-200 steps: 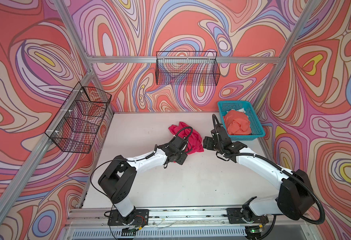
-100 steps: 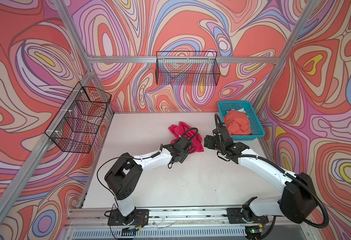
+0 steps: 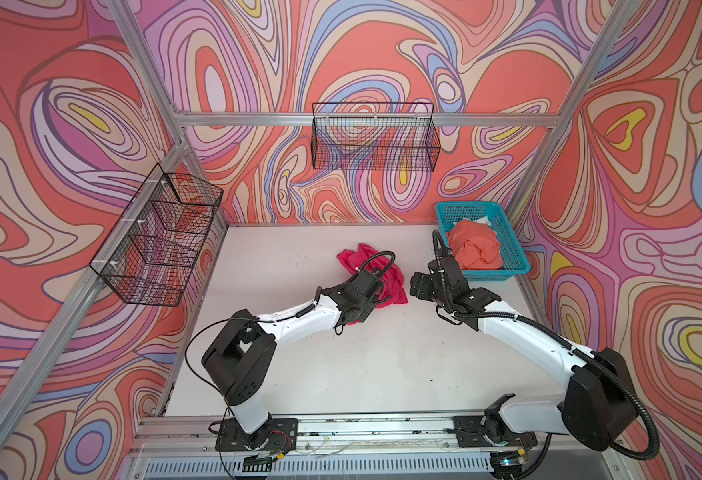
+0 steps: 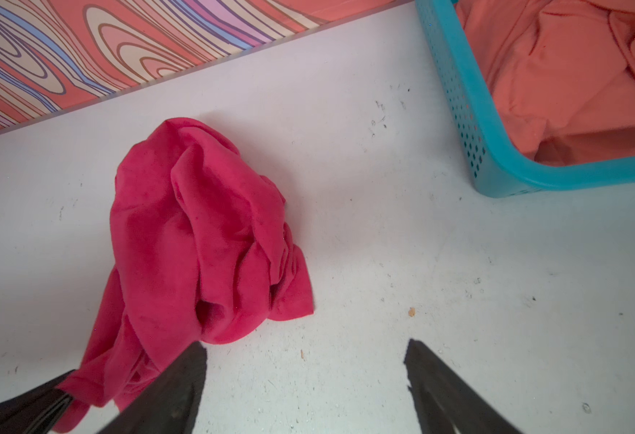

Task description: Fold and stack the t-shirts

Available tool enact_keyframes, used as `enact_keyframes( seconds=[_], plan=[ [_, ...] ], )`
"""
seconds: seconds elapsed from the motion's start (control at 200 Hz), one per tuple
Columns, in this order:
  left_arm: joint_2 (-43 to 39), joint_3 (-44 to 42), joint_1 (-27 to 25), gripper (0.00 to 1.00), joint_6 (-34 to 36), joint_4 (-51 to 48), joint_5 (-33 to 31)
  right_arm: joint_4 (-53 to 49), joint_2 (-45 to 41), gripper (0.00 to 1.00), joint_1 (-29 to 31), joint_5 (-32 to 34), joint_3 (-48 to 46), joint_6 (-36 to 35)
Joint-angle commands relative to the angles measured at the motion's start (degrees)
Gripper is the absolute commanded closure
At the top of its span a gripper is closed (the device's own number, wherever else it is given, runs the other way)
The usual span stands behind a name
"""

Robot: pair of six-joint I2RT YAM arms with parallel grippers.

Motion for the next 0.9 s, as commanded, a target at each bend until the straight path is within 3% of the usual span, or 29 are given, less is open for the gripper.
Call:
enact_keyframes(
  seconds=[0.0,0.31,0.631,0.811,0.831,0.896],
  plan=[
    [-4.2,2.8,6.1,1.00,1.7,-1.5,-0.8,1.2,-0.5,0.12,-0.3,-1.0,-1.3,0.9],
    [2.0,16.2,26.6,1.00,1.0,-3.4,7.6,2.7,4.4,0.12,-0.6,-3.3,1.1,-0.4],
    [14.6,30.5,35.3,1.00,0.6,-12.2,4.5,4.0,6.4,0.12,-0.6,-5.3,1.3,0.2],
    [16.3,29.2,37.1,1.00,0.1,-9.2,0.7,4.4,7.0,0.12,-0.6,-5.9,1.2,0.3],
    [16.6,29.2,37.1,0.88,0.0,-8.8,0.4,4.5,7.3,0.12,-0.6,-6.1,1.2,0.2],
    [18.0,31.2,37.1,0.30,-2.3,-11.6,-0.4,4.5,8.2,0.12,-0.6,-6.6,1.7,0.1]
  ],
)
